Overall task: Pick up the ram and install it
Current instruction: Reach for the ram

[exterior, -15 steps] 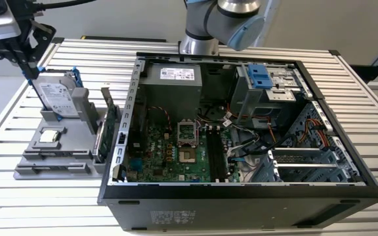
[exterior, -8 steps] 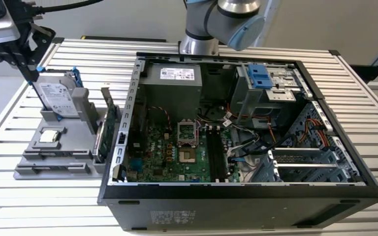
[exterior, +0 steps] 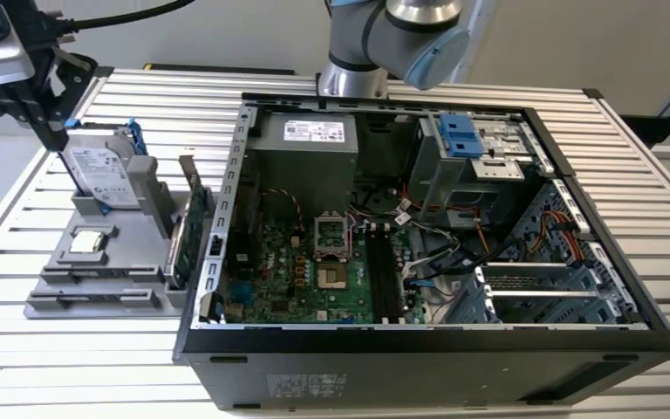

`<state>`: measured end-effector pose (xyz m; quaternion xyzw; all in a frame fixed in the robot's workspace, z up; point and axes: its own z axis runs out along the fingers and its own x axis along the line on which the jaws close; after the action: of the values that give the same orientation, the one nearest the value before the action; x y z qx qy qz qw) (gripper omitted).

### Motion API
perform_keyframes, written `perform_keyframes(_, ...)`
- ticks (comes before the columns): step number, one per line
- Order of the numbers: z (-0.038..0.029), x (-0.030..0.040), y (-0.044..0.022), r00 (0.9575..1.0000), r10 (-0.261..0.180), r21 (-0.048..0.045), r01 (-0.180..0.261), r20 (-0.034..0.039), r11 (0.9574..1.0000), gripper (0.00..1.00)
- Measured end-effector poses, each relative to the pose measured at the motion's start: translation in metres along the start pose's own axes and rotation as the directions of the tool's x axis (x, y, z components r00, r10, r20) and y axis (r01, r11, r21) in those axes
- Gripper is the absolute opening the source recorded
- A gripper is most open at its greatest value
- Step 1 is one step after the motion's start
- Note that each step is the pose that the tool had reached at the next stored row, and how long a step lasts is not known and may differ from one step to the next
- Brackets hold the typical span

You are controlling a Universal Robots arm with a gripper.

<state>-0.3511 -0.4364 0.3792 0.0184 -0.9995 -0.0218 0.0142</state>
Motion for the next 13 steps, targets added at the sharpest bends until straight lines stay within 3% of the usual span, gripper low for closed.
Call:
perform_keyframes(8,0.0025,0.0001,-0.0059,1.0000,0.000,0.0000,0.000,0.0001,1.0000,0.00)
perform_keyframes(13,0.0034,0.0003,-0.0136,1.0000,0.000,0.0001,0.000,-0.0001,1.0000,0.00)
